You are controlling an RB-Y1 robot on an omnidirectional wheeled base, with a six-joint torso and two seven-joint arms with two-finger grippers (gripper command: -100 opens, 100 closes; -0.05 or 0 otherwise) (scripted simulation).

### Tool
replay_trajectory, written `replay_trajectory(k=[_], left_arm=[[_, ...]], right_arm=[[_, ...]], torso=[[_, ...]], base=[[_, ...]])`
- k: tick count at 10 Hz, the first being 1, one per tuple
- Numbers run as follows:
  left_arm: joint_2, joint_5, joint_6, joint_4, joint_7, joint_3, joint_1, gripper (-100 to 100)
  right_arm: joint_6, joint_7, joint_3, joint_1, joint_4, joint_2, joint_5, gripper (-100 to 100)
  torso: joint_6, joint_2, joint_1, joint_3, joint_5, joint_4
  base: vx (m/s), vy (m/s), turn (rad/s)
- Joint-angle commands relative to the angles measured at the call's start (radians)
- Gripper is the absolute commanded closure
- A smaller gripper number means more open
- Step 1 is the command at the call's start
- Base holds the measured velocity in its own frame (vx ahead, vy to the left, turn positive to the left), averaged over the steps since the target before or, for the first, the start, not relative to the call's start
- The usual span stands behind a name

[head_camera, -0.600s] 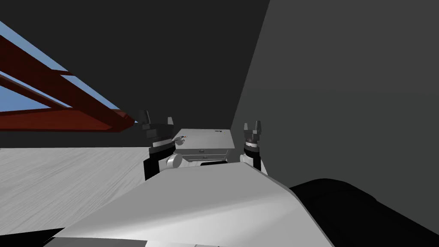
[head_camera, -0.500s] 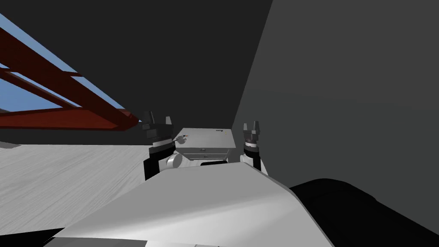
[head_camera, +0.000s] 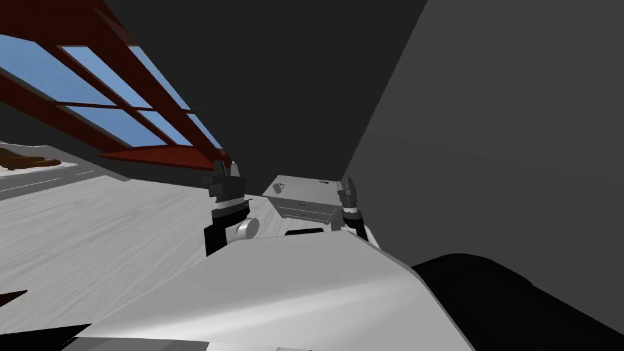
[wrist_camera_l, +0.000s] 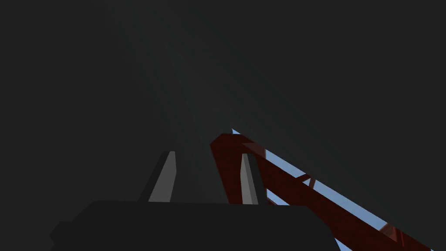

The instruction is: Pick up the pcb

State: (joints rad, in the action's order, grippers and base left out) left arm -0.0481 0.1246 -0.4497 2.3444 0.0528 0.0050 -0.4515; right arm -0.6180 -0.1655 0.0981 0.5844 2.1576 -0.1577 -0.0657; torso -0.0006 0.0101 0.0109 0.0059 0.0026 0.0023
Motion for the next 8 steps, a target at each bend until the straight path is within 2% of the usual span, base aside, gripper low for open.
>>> replay_trajectory(k=[1, 2, 3, 5, 6, 7, 8], left_arm=[[0.0, 0.0, 0.0, 0.0, 0.0, 0.0, 0.0, 0], [0.0, 0.0, 0.0, 0.0, 0.0, 0.0, 0.0, 0], [0.0, 0.0, 0.0, 0.0, 0.0, 0.0, 0.0, 0], [0.0, 0.0, 0.0, 0.0, 0.0, 0.0, 0.0, 0], [0.0, 0.0, 0.0, 0.0, 0.0, 0.0, 0.0, 0], [0.0, 0.0, 0.0, 0.0, 0.0, 0.0, 0.0, 0], [0.0, 0.0, 0.0, 0.0, 0.0, 0.0, 0.0, 0]], right_arm=[[0.021, 0.002, 0.038, 0.002, -0.03, -0.05, -0.03, -100], [0.027, 0.002, 0.065, 0.014, -0.054, -0.076, -0.05, -100], [0.027, 0.002, 0.065, 0.014, -0.054, -0.091, -0.05, -100], [0.042, 0.002, 0.123, 0.042, -0.11, -0.155, -0.095, -100], [0.042, 0.002, 0.123, 0.042, -0.11, -0.172, -0.095, -100], [0.052, 0.001, 0.153, 0.058, -0.141, -0.204, -0.119, -100], [0.052, 0.001, 0.153, 0.058, -0.141, -0.217, -0.119, -100]], torso=[[0.0, 0.0, 0.0, 0.0, 0.0, 0.0], [0.0, 0.001, -0.001, 0.0, 0.0, 0.0], [0.0, 0.003, -0.002, 0.002, 0.0, 0.001], [0.0, -0.003, -0.007, -0.001, -0.001, 0.0], [0.0, -0.002, -0.006, -0.001, -0.001, 0.0], [0.001, -0.002, -0.008, -0.001, -0.002, 0.0], [0.0, -0.002, -0.007, -0.001, -0.002, 0.0]], base=[[-0.141, 0.16, 0.383], [-0.172, 0.154, 0.371], [-0.103, 0.104, 0.144], [-0.065, 0.097, 0.403], [-0.071, 0.09, 0.089], [-0.076, 0.098, 0.231], [-0.057, 0.073, 0.168]])
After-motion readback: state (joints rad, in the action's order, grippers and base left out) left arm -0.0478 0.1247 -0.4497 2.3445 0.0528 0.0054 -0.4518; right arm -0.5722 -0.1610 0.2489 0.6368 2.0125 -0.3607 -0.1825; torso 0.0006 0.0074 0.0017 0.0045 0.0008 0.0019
